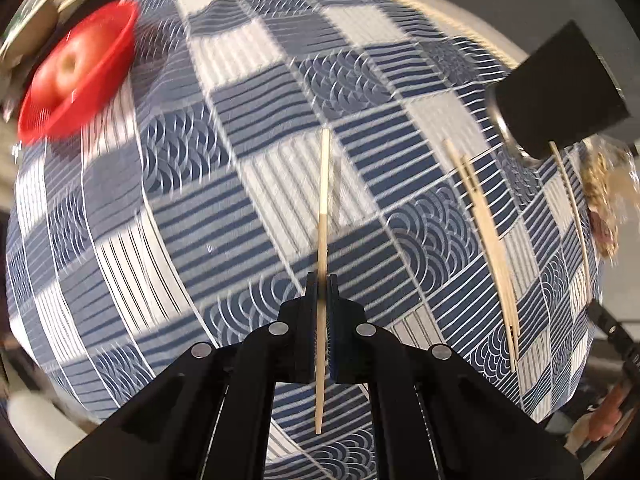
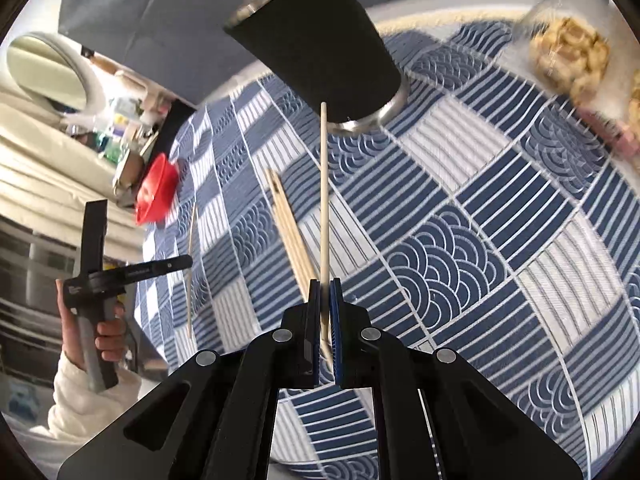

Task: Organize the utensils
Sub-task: 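Lift both chopsticks upright and carry them over the black holder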

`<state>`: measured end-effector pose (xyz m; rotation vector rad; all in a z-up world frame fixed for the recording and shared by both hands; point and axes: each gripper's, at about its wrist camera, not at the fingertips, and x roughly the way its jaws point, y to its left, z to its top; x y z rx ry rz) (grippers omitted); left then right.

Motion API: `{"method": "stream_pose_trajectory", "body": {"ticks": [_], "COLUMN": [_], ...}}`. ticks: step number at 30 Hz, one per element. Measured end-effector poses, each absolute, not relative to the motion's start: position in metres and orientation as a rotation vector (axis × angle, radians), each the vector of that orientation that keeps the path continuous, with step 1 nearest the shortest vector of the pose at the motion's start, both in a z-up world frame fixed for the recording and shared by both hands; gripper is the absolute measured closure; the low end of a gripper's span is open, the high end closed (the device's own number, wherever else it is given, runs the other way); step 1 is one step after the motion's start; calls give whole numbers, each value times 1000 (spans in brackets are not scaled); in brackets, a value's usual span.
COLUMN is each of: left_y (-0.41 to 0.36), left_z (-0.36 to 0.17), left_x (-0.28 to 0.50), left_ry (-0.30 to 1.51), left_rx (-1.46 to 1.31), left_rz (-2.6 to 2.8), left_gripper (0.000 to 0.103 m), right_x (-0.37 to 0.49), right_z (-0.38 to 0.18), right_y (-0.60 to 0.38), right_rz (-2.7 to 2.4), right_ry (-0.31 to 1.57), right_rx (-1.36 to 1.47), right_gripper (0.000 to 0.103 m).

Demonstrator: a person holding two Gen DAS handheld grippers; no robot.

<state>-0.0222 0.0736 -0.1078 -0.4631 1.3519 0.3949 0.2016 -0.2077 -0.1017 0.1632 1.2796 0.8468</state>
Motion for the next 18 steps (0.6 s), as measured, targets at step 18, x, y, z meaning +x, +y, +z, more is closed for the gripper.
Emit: {"method": "stream_pose_trajectory", "body": {"ticks": [18], "left_y": [97], "left_z": [-42], "left_x": [132], "left_ry": [1174], "left_rx": [-336], "left_rz": [123], "left_gripper": [98], "right_x": [157], "right_z": [-9], "right_y": [-218], "right_rz": [696], "right_ry": [1071], "right_rx": [117], "right_gripper": [98]}}
